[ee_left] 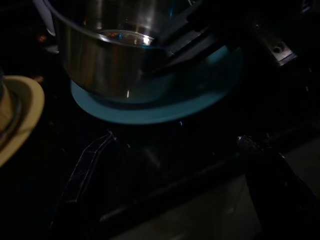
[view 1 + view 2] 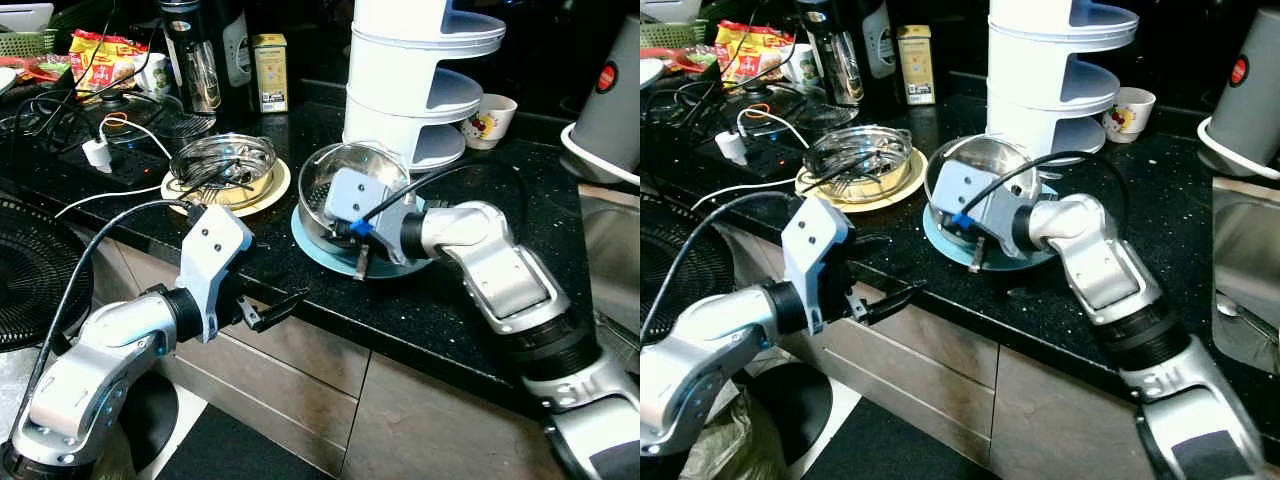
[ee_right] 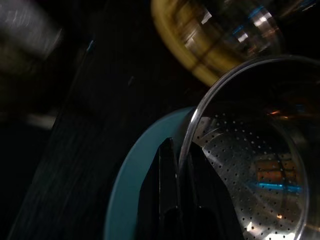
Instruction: Kitchen organization
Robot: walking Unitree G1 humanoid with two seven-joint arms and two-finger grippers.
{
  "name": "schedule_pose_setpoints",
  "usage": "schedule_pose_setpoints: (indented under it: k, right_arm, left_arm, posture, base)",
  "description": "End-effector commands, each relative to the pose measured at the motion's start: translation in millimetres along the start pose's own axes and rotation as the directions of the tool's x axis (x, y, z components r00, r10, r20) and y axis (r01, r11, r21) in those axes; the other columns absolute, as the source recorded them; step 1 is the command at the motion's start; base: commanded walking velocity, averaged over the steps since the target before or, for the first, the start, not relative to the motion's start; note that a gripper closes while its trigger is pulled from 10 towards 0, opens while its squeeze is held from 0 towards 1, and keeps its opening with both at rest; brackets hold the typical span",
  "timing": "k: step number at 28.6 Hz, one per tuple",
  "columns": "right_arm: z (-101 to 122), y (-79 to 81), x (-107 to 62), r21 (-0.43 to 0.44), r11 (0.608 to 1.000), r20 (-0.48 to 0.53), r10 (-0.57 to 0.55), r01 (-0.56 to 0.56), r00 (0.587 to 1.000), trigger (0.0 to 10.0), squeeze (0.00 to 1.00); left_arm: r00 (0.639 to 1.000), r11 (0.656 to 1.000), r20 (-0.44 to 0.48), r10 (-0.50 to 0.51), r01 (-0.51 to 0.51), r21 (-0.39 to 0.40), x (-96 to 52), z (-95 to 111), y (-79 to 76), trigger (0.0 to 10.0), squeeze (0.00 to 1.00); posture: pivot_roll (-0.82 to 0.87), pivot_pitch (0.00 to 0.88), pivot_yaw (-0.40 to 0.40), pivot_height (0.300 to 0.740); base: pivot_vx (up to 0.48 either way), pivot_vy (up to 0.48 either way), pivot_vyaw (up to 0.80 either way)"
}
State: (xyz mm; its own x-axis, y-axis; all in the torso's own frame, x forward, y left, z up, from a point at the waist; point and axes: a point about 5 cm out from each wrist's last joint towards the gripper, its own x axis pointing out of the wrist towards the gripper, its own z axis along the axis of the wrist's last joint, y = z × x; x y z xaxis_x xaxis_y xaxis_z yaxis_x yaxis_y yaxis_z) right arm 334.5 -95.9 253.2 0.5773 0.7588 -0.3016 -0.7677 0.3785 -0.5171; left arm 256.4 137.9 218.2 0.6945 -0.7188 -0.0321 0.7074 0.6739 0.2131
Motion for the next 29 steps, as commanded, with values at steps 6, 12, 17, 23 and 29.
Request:
schedule_pose_setpoints:
  k: [6, 12, 17, 23, 29]
  right_arm:
    - [17, -18.8, -11.9, 0.204, 0.972, 0.265, -0.169, 0.116, 0.949, 0.0, 0.0]
    - [10, -34.7, -34.7, 0.379, 0.917, 0.384, -0.277, 0.124, 0.881, 0.0, 0.0]
    - [2, -45.0, -51.9, 0.444, 0.885, 0.434, -0.347, 0.138, 0.832, 0.0, 0.0]
    - [-12, -54.3, -67.4, 0.539, 0.828, 0.451, -0.44, 0.156, 0.777, 0.0, 0.0]
    - [-19, -59.0, -69.2, 0.569, 0.796, 0.414, -0.494, 0.207, 0.764, 0.0, 0.0]
  left_arm:
    - [0.997, 0.999, 0.059, 0.051, -0.052, 0.011, 5.6, 9, 3.9, 10.0, 0.0]
    - [0.992, 0.997, 0.095, 0.078, -0.079, 0.005, 9.2, 13, 3.9, 10.0, 0.0]
    - [0.981, 0.991, 0.139, 0.134, -0.135, -0.003, 12.1, 18, 7.7, 10.0, 0.0]
    - [0.97, 0.986, 0.176, 0.168, -0.168, -0.016, 18.1, 23, 7.9, 10.0, 0.0]
    - [0.969, 0.986, 0.183, 0.165, -0.164, -0.02, 23.2, 24, 4.0, 10.0, 0.0]
  posture:
    - [0.02, 0.0, -0.013, 0.74]
    - [0.02, 0.0, -0.01, 0.74]
    - [0.02, 0.0, -0.009, 0.74]
    - [0.02, 0.0, -0.004, 0.74]
    - [0.02, 0.0, 0.001, 0.74]
  base:
    - [0.0, 0.0, 0.0]
    - [0.0, 0.0, 0.0]
    - [0.0, 0.0, 0.0]
    - [0.0, 0.0, -0.67]
    - [0.0, 0.0, -0.8]
